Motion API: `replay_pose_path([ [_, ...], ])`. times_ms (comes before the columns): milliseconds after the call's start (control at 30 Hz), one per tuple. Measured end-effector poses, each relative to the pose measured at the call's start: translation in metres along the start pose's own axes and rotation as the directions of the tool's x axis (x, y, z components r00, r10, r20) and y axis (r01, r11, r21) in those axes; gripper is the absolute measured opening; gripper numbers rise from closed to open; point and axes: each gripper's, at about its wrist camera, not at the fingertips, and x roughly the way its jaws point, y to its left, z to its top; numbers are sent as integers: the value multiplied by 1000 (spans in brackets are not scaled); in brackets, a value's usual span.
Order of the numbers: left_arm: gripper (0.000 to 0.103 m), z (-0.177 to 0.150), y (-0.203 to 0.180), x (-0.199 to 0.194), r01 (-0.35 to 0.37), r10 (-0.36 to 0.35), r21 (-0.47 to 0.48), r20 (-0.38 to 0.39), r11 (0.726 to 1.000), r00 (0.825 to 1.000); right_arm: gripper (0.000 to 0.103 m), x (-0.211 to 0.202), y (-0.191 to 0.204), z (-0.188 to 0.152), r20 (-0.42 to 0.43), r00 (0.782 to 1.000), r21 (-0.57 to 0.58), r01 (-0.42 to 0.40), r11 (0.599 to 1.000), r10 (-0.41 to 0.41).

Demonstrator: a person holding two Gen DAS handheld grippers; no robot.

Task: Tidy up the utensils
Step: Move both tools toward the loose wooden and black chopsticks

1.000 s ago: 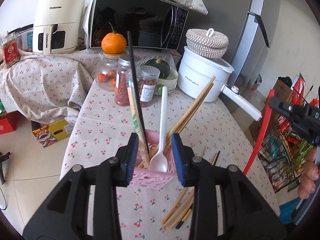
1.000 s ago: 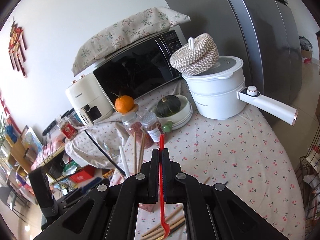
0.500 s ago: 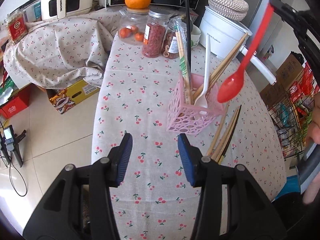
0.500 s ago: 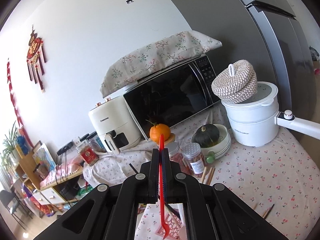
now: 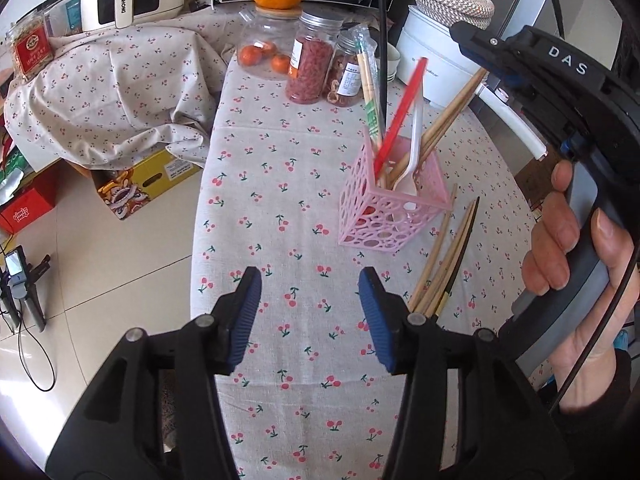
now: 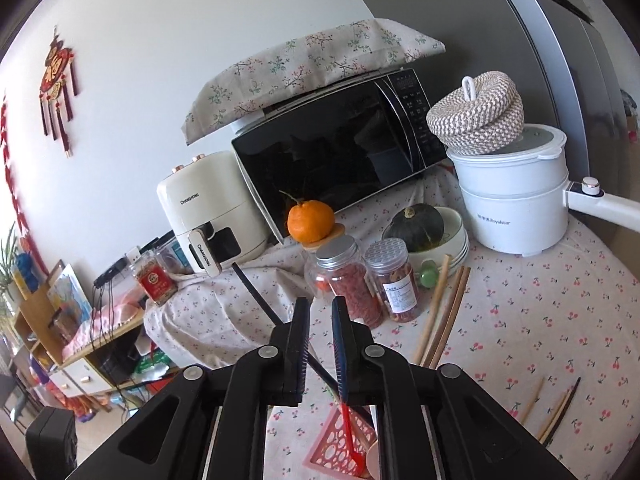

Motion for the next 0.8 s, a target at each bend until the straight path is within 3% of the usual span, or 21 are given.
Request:
replay_pose_path([
  [200,72,1,-2,0,12,-12,-13,4,1000,1000,48,-27,-14,14,7,999,-12,34,999,-34],
  [400,77,1,-5,8,28,-29,-49,-24,998,999,68,-55,-36,21,-42,996,-31,82,996,-83],
  [800,81,-2,-40,27,34,-36,-19,-69,999,997,82,-95,-98,-1,-181,960,-8,215,977,-212],
])
